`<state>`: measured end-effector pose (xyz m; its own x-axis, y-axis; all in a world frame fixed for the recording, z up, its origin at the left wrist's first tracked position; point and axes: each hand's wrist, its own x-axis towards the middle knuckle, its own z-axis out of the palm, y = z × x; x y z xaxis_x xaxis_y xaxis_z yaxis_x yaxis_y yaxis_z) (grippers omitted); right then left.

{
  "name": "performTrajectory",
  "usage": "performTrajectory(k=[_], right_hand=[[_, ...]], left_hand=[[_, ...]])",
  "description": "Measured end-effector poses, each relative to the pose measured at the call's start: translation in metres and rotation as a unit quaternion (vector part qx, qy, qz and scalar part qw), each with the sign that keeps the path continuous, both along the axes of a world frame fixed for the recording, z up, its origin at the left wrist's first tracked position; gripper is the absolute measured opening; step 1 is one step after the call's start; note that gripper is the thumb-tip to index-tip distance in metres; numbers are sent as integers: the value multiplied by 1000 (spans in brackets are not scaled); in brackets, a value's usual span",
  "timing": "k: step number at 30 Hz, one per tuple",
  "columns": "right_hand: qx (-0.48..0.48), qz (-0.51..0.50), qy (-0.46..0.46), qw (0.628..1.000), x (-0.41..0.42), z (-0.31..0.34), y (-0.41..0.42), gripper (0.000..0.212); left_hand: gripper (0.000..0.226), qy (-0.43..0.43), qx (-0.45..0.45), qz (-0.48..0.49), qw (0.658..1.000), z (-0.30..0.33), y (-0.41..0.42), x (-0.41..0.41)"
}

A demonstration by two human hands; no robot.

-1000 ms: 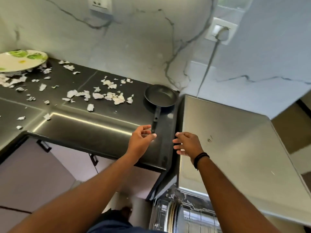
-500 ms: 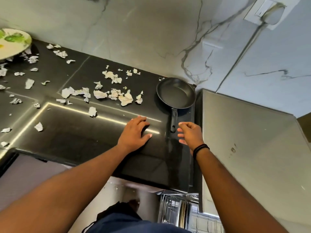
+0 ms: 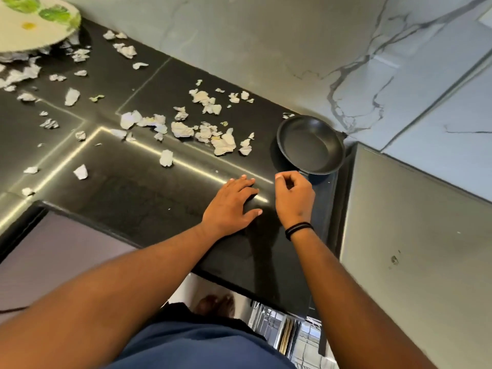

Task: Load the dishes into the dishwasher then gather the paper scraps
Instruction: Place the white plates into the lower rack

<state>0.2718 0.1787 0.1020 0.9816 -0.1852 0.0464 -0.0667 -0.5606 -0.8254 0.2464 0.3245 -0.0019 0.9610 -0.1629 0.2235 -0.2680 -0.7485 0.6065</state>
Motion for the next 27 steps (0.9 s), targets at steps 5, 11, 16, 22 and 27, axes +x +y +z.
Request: performTrajectory(k=[5,11,16,22,27], right_hand=[[14,95,30,995,19,-8,56,13],[12,197,57,979,31,-13,138,12],[0,253,66,965,45,-21,215,12],[4,272,49,961,58,-24,314,11],[23,286,61,956,74,-24,382,13]], left_hand=[[42,14,-51,83,995,18,35,-13],[40,-47,-29,290,955,35,135,-35],[40,-26,-13,431,902,39,249,-51],[42,22,-21,517,856,41,384,-45],[53,122,22,510,851,32,451,-27]])
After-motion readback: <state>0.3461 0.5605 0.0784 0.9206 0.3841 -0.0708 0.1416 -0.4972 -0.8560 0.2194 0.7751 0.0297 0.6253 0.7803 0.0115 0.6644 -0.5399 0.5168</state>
